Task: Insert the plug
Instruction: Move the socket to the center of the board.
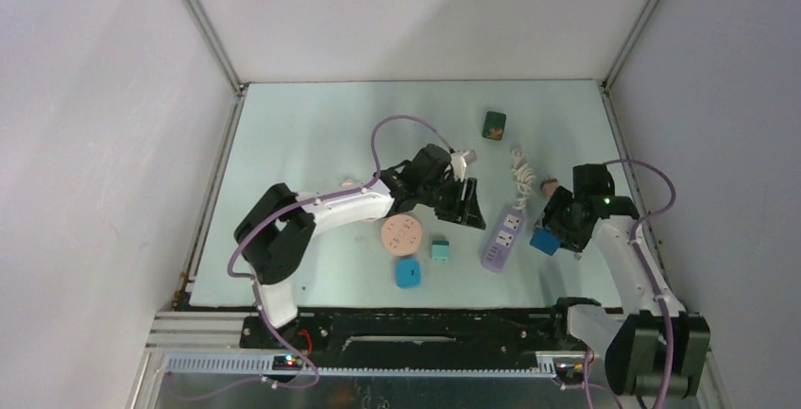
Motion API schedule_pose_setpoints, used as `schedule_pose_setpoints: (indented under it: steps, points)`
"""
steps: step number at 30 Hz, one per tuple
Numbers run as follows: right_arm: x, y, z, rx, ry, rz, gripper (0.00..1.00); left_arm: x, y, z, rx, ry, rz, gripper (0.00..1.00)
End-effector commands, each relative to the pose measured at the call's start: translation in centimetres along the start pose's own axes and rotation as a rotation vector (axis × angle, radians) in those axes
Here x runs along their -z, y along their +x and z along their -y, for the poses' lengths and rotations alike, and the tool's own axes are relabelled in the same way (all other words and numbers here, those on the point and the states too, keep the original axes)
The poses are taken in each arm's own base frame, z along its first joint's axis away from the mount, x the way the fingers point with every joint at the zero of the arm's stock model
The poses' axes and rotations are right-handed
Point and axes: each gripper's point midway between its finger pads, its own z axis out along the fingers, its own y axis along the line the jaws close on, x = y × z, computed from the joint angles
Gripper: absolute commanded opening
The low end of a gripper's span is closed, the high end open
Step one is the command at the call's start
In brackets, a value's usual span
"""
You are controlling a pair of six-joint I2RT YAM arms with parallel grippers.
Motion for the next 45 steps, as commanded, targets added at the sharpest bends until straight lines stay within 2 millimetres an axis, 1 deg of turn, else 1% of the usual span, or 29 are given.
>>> schedule_pose_setpoints:
  steps: [1, 3, 5, 9, 12, 14, 18, 21, 24, 28, 30, 31, 33, 37, 39, 41, 42, 45]
  points:
    - [-2.2, -2.4, -1.5, 0.033, -0.017, 0.055, 0.0, 1.4, 1.1, -3.0, -0.029, -0.102, -0.023, 0.55]
    - [-3.6, -2.2, -2.7, 0.07, -0.037, 0.029, 0.0, 1.8, 0.8, -3.4, -0.022, -0.115, -0.01, 0.55]
    - [-4.6, -1.9, -4.5, 0.118, -0.058, 0.012, 0.0, 2.4, 0.5, -4.0, -0.012, -0.131, 0.001, 0.55]
    - [-5.9, -2.3, -8.3, 0.171, -0.114, -0.02, 0.0, 3.7, 0.0, -5.3, -0.003, -0.173, 0.023, 0.55]
    - [-5.8, -3.2, -10.7, 0.218, -0.135, -0.011, 0.0, 4.6, 0.0, -6.0, 0.004, -0.194, 0.033, 0.55]
    - [-5.4, -3.8, -11.8, 0.232, -0.157, 0.003, 0.0, 4.9, 0.1, -6.6, 0.015, -0.203, 0.035, 0.56]
    - [-4.3, -4.5, -12.2, 0.234, -0.176, 0.02, 0.0, 5.1, 0.2, -7.3, 0.03, -0.214, 0.038, 0.56]
    - [-3.7, -4.6, -13.0, 0.234, -0.21, 0.033, 0.0, 4.7, 0.2, -8.0, 0.042, -0.222, 0.028, 0.56]
    - [-4.1, -4.6, -13.1, 0.211, -0.206, 0.026, 0.0, 4.1, 0.2, -9.2, 0.036, -0.257, 0.014, 0.56]
    - [-5.0, -4.3, -12.5, 0.18, -0.165, 0.004, 0.0, 3.1, -1.1, -12.3, -0.018, -0.344, -0.011, 0.55]
    - [-5.4, -4.4, -12.2, 0.17, -0.139, 0.009, 0.0, 2.2, -1.2, -13.0, -0.031, -0.335, -0.052, 0.55]
    - [-5.6, -4.5, -12.1, 0.165, -0.133, 0.011, 0.0, 1.8, -1.3, -12.9, -0.035, -0.318, -0.068, 0.54]
    - [-6.2, -4.7, -12.4, 0.156, -0.138, 0.01, 0.0, 0.8, -1.0, -12.0, -0.02, -0.247, -0.083, 0.54]
    - [-7.5, -4.8, -14.3, 0.146, -0.195, -0.012, 0.0, -0.4, 0.4, -9.7, 0.081, -0.094, -0.071, 0.55]
    - [-7.8, -4.8, -15.7, 0.153, -0.236, -0.03, 0.0, -1.1, 1.7, -8.1, 0.13, -0.009, -0.083, 0.55]
    - [-7.8, -4.9, -16.8, 0.161, -0.265, -0.034, 0.0, -1.8, 2.2, -6.0, 0.131, 0.058, -0.083, 0.55]
    - [-7.8, -5.1, -17.3, 0.167, -0.274, -0.034, 0.0, -2.1, 2.2, -4.7, 0.118, 0.089, -0.079, 0.55]
    - [-7.7, -5.5, -18.3, 0.186, -0.303, -0.039, 0.0, -3.0, 2.0, -2.0, 0.1, 0.148, -0.076, 0.55]
